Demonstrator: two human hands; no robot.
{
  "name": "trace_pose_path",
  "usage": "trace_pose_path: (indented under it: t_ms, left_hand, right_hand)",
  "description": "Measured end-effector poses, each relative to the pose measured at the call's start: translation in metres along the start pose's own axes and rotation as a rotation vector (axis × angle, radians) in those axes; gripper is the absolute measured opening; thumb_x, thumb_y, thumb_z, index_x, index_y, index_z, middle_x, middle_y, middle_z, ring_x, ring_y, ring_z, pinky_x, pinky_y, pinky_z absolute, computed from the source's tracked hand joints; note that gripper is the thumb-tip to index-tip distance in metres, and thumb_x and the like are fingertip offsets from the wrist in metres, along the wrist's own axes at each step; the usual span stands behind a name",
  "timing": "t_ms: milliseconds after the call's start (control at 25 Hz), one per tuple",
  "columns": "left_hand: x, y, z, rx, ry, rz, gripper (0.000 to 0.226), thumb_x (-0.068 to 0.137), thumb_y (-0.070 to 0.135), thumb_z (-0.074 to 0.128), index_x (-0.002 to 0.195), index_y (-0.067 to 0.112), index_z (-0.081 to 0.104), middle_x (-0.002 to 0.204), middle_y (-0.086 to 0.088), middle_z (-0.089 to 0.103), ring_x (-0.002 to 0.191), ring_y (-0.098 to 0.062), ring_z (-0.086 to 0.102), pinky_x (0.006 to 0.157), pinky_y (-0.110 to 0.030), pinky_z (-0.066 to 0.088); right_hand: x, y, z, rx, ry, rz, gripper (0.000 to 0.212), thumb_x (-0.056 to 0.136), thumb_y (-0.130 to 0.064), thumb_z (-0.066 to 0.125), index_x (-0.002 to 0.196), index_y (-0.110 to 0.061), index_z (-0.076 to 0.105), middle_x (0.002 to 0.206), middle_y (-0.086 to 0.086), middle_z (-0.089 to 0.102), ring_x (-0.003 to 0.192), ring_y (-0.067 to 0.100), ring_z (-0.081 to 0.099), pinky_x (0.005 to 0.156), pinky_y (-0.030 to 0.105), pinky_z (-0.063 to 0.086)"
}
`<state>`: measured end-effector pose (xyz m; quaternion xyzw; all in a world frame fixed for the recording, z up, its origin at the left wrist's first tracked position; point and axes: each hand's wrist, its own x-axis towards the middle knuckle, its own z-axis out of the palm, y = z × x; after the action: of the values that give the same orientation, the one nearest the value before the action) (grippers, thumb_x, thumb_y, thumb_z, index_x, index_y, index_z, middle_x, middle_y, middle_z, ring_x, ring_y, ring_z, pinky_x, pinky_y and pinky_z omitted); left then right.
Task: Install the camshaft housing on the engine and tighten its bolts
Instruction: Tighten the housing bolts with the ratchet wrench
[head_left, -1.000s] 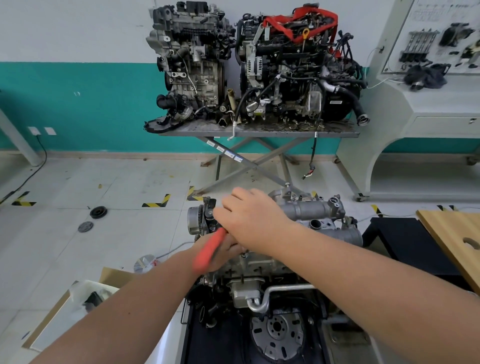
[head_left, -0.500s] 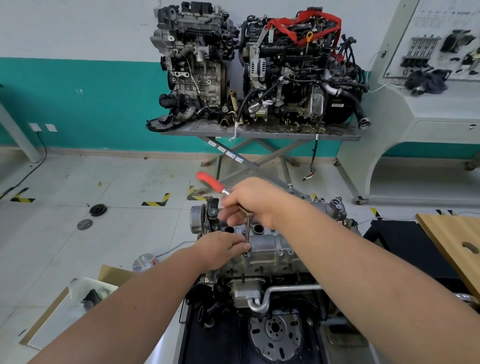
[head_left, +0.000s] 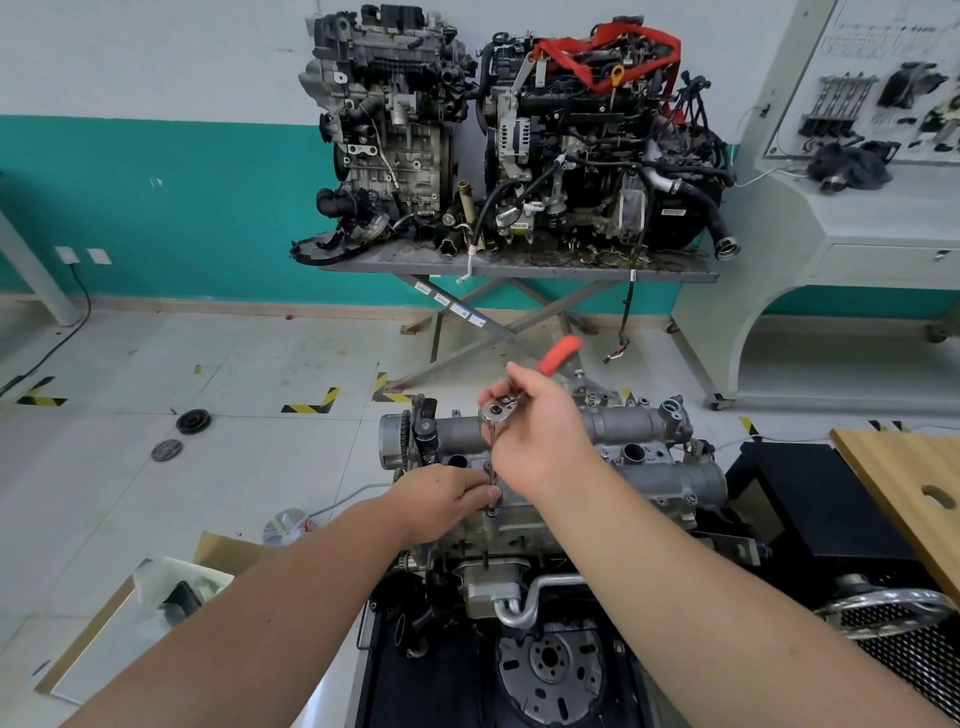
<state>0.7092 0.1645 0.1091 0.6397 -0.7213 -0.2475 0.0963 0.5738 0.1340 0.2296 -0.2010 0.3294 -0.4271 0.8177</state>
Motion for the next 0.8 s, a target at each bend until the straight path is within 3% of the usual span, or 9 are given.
trace_pose_path:
  t_ms: [120, 240, 440, 560, 680, 800]
  left_hand:
    - [0.0, -0.001, 0.001, 0.024, 0.002, 0.012, 0.037, 0.103, 0.055, 0.037, 0.103, 0.028, 0.062, 0.081, 0.008, 0.061, 0.08, -0.015, 0.058, 0.08, -0.037, 0.049]
    - [-0.001, 0.0, 0.003, 0.016, 0.029, 0.016, 0.031, 0.103, 0.053, 0.039, 0.085, 0.033, 0.055, 0.071, 0.009, 0.055, 0.07, -0.01, 0.053, 0.077, -0.037, 0.05]
    - [-0.001, 0.0, 0.002, 0.018, 0.029, 0.008, 0.035, 0.103, 0.052, 0.04, 0.07, 0.04, 0.044, 0.068, 0.01, 0.053, 0.066, -0.005, 0.051, 0.067, -0.033, 0.043]
    - [0.0, 0.0, 0.003, 0.014, 0.042, 0.006, 0.037, 0.103, 0.052, 0.038, 0.069, 0.039, 0.043, 0.068, 0.011, 0.052, 0.065, -0.002, 0.05, 0.063, -0.032, 0.038]
    - [-0.002, 0.0, 0.003, 0.02, 0.048, 0.011, 0.037, 0.103, 0.054, 0.036, 0.07, 0.037, 0.045, 0.067, 0.01, 0.053, 0.065, -0.004, 0.051, 0.063, -0.032, 0.041]
    - [-0.003, -0.001, 0.004, 0.017, 0.06, 0.015, 0.037, 0.103, 0.054, 0.035, 0.072, 0.037, 0.047, 0.066, 0.009, 0.053, 0.064, -0.002, 0.051, 0.064, -0.033, 0.042]
  right_hand:
    - [-0.003, 0.004, -0.02, 0.047, -0.157, -0.011, 0.022, 0.083, -0.002, 0.063, 0.072, -0.018, 0.052, 0.069, -0.001, 0.059, 0.077, 0.017, 0.058, 0.074, 0.027, 0.043]
    - [-0.005, 0.001, -0.035, -0.018, -0.316, 0.03, 0.028, 0.078, 0.005, 0.057, 0.077, -0.021, 0.05, 0.083, -0.001, 0.059, 0.086, 0.019, 0.058, 0.083, 0.029, 0.04]
    - [-0.008, -0.004, -0.036, -0.153, -0.314, -0.018, 0.027, 0.072, 0.01, 0.061, 0.075, -0.017, 0.06, 0.081, 0.003, 0.064, 0.078, 0.019, 0.056, 0.078, 0.034, 0.038]
    - [-0.013, 0.01, -0.034, -0.18, -0.164, -0.231, 0.022, 0.069, 0.001, 0.07, 0.082, -0.015, 0.064, 0.073, 0.002, 0.067, 0.072, 0.016, 0.063, 0.072, 0.029, 0.048]
    - [-0.019, 0.038, -0.045, -0.291, -0.05, -0.43, 0.017, 0.086, -0.006, 0.072, 0.097, -0.019, 0.069, 0.088, -0.003, 0.074, 0.089, 0.011, 0.069, 0.079, 0.022, 0.054]
    - [-0.019, 0.04, -0.066, -0.781, -0.151, -0.706, 0.017, 0.097, -0.031, 0.06, 0.112, -0.037, 0.066, 0.115, -0.017, 0.065, 0.113, 0.003, 0.061, 0.095, 0.017, 0.048]
